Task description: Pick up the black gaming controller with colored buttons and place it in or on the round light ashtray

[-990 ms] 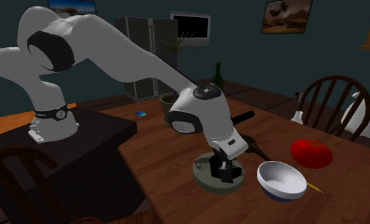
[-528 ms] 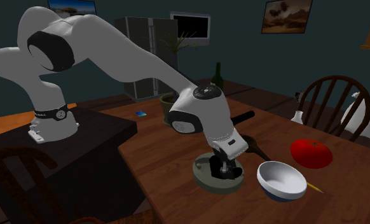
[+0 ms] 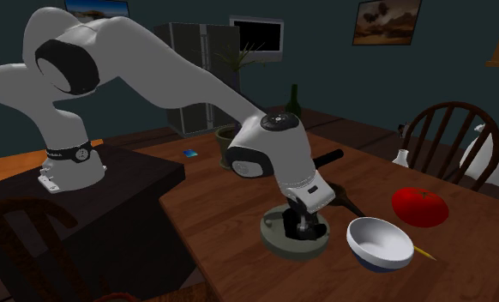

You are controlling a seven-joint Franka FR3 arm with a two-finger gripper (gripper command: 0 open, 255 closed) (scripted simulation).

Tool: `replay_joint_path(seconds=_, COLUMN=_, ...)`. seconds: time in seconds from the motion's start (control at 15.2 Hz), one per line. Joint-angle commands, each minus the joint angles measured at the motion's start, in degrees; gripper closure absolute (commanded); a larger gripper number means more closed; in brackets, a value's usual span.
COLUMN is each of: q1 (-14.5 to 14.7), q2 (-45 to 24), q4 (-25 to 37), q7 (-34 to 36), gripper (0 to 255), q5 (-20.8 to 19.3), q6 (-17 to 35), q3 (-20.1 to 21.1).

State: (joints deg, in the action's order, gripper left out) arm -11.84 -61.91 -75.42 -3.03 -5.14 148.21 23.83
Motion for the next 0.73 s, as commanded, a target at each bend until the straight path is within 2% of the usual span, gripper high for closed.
replay_joint_path(seconds=0.0, q1=-0.19, q2=1.16, q4=-0.67, q7=0.22, gripper=255, q5=0.10, q6=-0.42, q3=0.18)
replay_joint_path(seconds=0.66, q1=-1.25, q2=7.02, q4=-3.15, q7=1.18, gripper=255, q5=0.78, q6=-3.70, q3=1.21)
